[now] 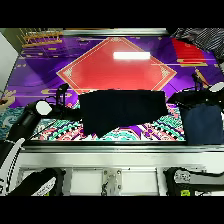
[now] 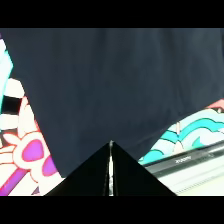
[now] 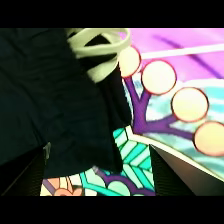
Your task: Fold the clothes and pants, and hang the long-sleeved shirts on hangers.
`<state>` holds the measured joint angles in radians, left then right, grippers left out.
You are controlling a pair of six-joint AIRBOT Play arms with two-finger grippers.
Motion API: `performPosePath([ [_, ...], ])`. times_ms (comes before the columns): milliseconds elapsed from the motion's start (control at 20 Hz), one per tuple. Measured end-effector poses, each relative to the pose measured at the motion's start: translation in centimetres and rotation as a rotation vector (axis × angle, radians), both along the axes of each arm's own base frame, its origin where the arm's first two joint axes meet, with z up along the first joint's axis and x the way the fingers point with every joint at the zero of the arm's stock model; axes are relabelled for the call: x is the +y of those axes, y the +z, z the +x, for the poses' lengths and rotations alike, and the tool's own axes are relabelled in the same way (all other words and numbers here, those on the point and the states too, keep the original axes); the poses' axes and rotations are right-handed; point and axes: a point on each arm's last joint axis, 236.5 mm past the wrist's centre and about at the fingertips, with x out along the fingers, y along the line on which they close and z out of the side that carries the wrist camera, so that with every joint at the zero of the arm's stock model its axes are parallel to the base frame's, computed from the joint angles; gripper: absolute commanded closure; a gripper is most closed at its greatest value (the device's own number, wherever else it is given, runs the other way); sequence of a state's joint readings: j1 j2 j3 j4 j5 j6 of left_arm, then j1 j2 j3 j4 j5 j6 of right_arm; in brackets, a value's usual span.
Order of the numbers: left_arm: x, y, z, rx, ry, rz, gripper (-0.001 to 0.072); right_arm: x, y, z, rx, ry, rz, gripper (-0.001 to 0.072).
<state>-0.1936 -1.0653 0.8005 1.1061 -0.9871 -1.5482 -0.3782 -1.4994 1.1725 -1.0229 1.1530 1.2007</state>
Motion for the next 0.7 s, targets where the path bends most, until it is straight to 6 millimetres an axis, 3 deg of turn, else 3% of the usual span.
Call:
performPosePath([
  [250, -2.0, -0.6, -0.6, 0.010, -0.052, -0.001, 0.0701, 0.9, -4.0, 1.8, 0.068, 0.089, 0.146, -0.0007],
  [500, -4.0, -2.8, -1.7, 0.069, -0.105, 0.009, 0.0701, 3.3, -5.9, 2.3, 0.101, 0.161, 0.224, -0.0002],
  [550, -4.2, -3.1, -1.9, 0.079, -0.108, 0.011, 0.0701, 3.7, -6.2, 2.3, 0.106, 0.172, 0.229, 0.0073],
  [650, -4.6, -3.6, -1.9, 0.092, -0.105, 0.008, 0.0701, 4.3, -6.8, 2.3, 0.109, 0.195, 0.222, 0.0513],
  [700, -4.7, -3.8, -1.9, 0.097, -0.101, 0.005, 0.0701, 4.7, -7.1, 2.3, 0.115, 0.204, 0.224, 0.0630],
])
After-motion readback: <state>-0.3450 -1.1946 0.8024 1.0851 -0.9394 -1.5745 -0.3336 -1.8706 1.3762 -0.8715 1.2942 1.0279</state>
